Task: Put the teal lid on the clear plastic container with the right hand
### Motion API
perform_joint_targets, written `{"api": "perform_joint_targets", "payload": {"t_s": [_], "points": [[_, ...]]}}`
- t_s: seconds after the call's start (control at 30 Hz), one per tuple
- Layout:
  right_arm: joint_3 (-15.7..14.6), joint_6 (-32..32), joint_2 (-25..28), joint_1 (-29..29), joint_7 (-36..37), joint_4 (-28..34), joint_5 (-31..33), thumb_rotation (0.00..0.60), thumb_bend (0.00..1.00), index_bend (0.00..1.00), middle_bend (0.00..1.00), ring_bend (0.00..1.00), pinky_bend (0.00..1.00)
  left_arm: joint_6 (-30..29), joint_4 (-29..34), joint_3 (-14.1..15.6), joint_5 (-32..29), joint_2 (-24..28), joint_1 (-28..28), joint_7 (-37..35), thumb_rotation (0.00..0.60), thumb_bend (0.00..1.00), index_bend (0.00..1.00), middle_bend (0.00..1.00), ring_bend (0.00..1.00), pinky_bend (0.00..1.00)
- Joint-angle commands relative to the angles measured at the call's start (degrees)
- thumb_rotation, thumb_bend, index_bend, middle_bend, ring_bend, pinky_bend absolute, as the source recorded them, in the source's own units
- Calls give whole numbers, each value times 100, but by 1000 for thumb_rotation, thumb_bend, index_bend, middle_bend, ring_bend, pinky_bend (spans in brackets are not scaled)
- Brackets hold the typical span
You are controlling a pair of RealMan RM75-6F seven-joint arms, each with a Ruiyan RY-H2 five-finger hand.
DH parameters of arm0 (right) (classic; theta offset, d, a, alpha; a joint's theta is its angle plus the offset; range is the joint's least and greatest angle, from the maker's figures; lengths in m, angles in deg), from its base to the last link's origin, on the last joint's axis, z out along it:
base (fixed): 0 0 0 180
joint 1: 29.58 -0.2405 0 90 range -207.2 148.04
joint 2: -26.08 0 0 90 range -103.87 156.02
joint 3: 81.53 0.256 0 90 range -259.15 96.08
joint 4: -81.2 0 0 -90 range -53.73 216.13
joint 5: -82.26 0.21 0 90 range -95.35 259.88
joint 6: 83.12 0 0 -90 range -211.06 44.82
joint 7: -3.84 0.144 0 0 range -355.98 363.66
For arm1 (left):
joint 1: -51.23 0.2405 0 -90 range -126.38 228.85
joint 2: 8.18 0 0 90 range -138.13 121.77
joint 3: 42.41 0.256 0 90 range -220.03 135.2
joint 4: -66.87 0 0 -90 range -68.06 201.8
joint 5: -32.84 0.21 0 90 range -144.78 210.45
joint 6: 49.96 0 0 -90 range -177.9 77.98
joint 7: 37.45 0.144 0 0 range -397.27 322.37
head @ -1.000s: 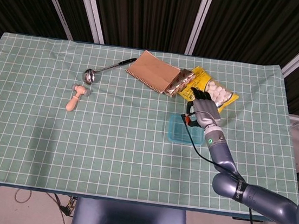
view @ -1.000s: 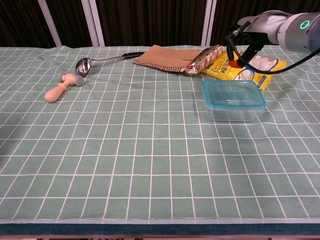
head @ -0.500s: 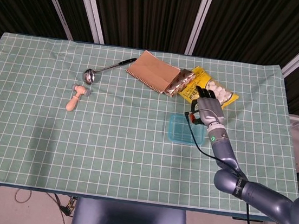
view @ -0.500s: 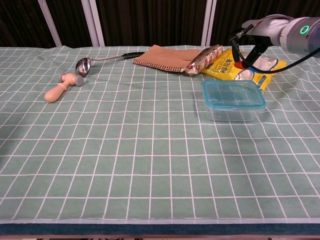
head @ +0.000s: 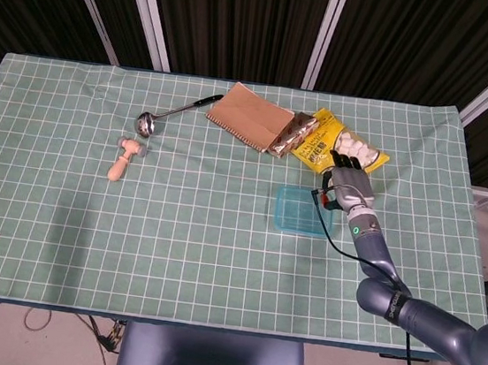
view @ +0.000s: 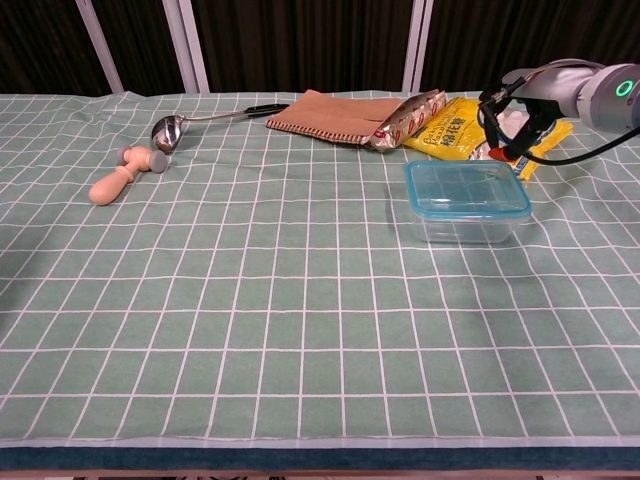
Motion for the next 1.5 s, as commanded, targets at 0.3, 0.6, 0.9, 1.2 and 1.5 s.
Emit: {"api": "perform_joint_targets", "payload": {"t_s": [0.3, 0.6, 0.9, 1.2, 1.5], "points": [[21, 65, -146, 56, 65, -262, -52, 600, 559, 642, 0, 0, 0, -6, -3, -1, 3, -4, 1, -1, 600, 330, 82, 0, 0, 0], [43, 191, -247, 77, 115, -458, -65, 600, 560, 642, 0, 0, 0, -10, 0, -5, -6, -9, 1, 13, 600, 330, 82, 0, 0, 0], [74, 300, -353, 84, 168, -652, -93, 600, 560, 642, 0, 0, 0, -11, -2, -9, -15, -18, -2, 33, 600, 330, 82, 0, 0, 0], [57, 385, -444, 90, 148, -739, -115, 600, 565, 643, 0, 0, 0, 0, 4, -8, -19, -13, -7, 37, 600, 330, 84, 0, 0, 0], [33, 422, -475, 108, 110, -748, -137, 600, 567, 652, 0, 0, 0, 10, 8, -10, -30, -11, -11, 41, 600, 330, 84, 0, 0, 0]]}}
